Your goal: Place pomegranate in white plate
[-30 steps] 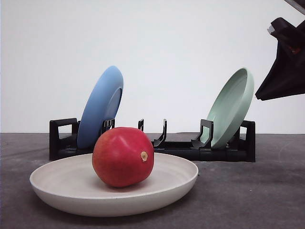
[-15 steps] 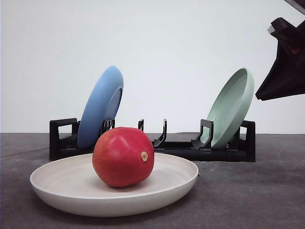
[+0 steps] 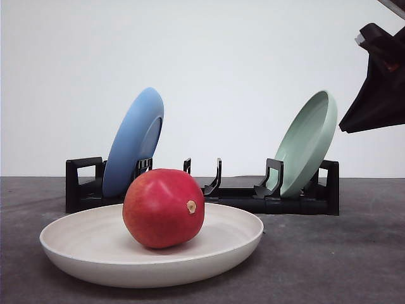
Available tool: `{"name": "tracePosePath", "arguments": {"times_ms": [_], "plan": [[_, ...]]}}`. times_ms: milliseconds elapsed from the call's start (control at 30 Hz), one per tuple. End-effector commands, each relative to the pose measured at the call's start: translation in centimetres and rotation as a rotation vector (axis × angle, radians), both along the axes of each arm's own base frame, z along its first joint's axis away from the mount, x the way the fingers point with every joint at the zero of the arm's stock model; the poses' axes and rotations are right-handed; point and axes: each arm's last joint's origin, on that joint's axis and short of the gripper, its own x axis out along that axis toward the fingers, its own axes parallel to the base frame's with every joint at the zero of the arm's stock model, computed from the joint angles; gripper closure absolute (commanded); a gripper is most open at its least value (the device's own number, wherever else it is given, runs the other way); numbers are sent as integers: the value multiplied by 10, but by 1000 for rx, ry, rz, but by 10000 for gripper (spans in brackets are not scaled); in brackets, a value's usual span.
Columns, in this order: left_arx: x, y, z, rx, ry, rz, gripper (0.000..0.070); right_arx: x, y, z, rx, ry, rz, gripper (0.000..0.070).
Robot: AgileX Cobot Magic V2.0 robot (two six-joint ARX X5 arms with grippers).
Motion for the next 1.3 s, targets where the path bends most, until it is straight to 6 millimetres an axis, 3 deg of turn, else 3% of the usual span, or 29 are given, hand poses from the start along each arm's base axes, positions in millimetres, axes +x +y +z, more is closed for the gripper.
{"name": "tracePosePath", "arguments": {"times_ms": [0, 767, 967, 1267], "plan": [[1, 0, -4, 35, -8, -10, 683, 1, 1, 0, 2, -6, 4, 663], [4, 0, -6, 19, -59, -8, 683, -1, 0, 3, -13, -32, 12, 663], [4, 0, -6, 19, -59, -8, 683, -31, -15, 8, -200, -180, -6, 663], [4, 0, -6, 19, -59, -8, 683, -71, -47, -26, -230, -348, -318, 663]]}}
